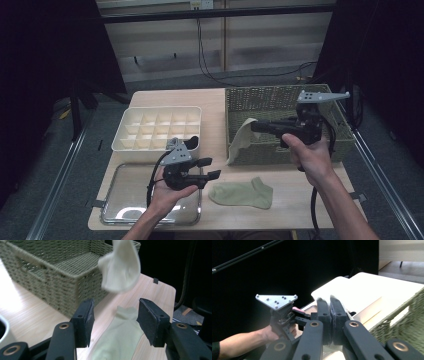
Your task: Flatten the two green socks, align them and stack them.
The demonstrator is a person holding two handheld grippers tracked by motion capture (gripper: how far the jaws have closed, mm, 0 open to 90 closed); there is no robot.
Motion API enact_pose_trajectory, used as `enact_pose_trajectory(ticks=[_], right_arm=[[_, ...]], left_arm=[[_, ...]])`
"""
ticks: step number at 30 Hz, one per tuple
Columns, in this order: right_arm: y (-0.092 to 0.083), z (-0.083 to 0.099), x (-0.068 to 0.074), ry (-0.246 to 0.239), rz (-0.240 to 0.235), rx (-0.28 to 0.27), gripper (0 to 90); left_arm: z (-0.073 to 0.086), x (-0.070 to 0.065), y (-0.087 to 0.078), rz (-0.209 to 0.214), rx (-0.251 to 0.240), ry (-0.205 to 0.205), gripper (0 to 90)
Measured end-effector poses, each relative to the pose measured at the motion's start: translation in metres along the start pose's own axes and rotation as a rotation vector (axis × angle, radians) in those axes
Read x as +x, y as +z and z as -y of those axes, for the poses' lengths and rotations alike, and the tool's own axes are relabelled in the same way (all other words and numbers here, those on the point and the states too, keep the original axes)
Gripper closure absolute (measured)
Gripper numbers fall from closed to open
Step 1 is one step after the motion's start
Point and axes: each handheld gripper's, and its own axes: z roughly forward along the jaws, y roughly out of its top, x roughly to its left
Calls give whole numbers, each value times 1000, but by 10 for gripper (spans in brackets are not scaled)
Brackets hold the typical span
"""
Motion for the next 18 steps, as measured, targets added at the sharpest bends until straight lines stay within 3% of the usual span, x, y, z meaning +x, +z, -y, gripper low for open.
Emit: enact_pose_trajectory(ticks=[7,9,11,12,13,14,18], right_arm=[[11,15,0,22,-16,29,888],[13,19,0,28,-25,37,888],[15,24,0,36,-30,37,888],[15,24,0,36,-30,37,888],[16,31,-1,41,-24,42,888],[16,33,-3,49,-28,44,888],[15,43,-8,67,-18,57,888]], left_arm=[[-2,-6,10,29,5,13,505],[2,-4,15,19,28,10,567],[3,-3,16,10,35,9,689],[5,-1,17,16,48,2,689],[9,2,17,12,57,-11,813],[9,2,17,12,57,-11,848],[16,10,13,6,71,-26,885]])
